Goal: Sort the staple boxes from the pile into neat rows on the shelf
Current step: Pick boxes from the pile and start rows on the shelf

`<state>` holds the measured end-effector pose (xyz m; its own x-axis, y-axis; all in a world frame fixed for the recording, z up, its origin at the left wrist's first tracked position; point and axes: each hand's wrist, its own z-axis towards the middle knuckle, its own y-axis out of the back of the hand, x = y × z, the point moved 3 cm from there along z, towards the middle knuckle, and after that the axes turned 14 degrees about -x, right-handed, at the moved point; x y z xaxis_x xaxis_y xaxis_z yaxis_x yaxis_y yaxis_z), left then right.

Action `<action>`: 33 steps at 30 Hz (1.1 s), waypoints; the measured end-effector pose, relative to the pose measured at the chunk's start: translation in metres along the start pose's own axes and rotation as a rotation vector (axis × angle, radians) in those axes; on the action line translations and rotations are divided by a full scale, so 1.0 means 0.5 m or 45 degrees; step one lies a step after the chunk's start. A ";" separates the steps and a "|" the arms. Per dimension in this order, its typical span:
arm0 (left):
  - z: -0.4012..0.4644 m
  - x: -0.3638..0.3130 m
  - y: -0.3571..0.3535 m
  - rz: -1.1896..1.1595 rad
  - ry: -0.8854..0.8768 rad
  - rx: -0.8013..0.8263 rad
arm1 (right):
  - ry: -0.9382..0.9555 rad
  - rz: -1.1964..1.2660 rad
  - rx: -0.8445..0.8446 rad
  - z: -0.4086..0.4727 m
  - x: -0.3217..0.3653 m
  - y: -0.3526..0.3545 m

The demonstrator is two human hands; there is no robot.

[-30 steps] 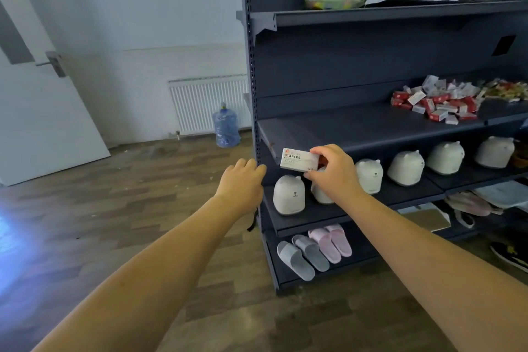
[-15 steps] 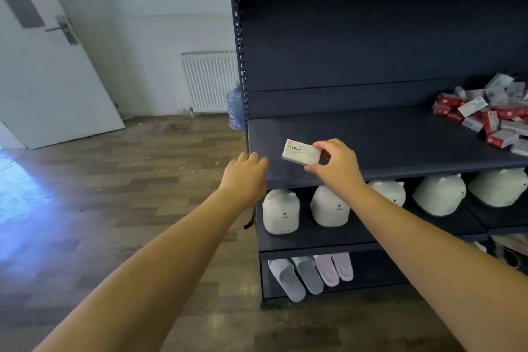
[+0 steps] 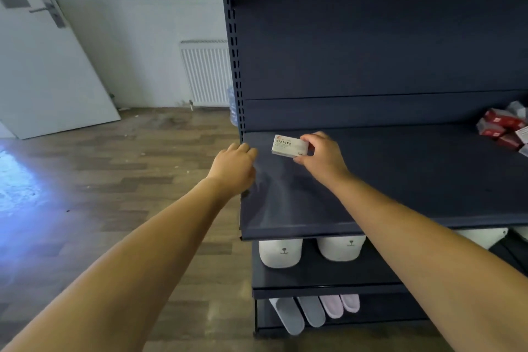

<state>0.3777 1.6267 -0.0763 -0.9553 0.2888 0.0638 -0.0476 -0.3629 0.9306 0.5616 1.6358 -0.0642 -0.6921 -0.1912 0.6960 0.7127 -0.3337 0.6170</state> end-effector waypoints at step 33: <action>0.108 0.073 -0.160 -0.115 0.249 0.063 | 0.604 -0.477 0.205 0.165 -0.043 -0.260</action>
<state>0.3622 1.7139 -0.1289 -0.9864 0.1392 -0.0870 -0.1255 -0.2979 0.9463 0.4932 1.7596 -0.1293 -0.8473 -0.4897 0.2057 0.3946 -0.3211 0.8609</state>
